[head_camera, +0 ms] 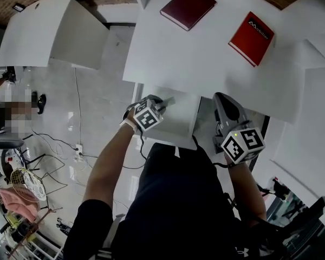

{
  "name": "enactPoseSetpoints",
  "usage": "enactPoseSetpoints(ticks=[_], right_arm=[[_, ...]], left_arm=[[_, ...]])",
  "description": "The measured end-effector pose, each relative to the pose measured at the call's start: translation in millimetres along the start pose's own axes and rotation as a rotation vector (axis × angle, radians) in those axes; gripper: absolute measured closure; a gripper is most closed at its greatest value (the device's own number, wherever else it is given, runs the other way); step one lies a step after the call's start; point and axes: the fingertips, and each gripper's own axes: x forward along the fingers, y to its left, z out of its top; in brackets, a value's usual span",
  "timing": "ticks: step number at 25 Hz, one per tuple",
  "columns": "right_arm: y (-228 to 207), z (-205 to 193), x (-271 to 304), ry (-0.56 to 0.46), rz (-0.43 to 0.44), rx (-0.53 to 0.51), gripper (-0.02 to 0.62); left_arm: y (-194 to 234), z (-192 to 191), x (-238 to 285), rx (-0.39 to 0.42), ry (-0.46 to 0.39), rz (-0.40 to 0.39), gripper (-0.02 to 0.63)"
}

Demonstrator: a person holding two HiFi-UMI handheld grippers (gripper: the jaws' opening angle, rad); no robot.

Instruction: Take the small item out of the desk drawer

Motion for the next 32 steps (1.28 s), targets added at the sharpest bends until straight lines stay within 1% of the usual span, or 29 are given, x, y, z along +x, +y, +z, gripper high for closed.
enactPoseSetpoints(ticks=[4, 6, 9, 13, 16, 20, 25, 27, 32], right_arm=[[10, 17, 2, -0.025, 0.018, -0.026, 0.592], [12, 23, 0, -0.037, 0.018, -0.033, 0.592], [13, 30, -5, -0.055, 0.009, -0.033, 0.592], [12, 40, -19, -0.082, -0.024, -0.034, 0.592], [7, 44, -29, -0.089, -0.050, -0.033, 0.592], [-3, 44, -42, -0.100, -0.083, -0.025, 0.592], [-13, 42, -52, -0.105, -0.114, -0.010, 0.592], [-16, 42, -53, -0.106, -0.116, -0.008, 0.592], [-19, 44, -51, -0.111, -0.111, -0.009, 0.592]], left_arm=[[28, 27, -36, -0.112, -0.110, 0.076, 0.480], [43, 37, -51, -0.160, -0.152, 0.118, 0.480], [68, 42, -63, -0.226, -0.165, 0.184, 0.480], [99, 60, -80, -0.263, -0.183, 0.278, 0.480], [120, 68, -84, -0.262, -0.170, 0.326, 0.480], [134, 68, -72, -0.248, -0.120, 0.352, 0.480], [144, 66, -61, -0.184, -0.053, 0.421, 0.474], [143, 67, -59, -0.172, -0.052, 0.431, 0.471], [144, 72, -68, -0.181, -0.084, 0.458, 0.454]])
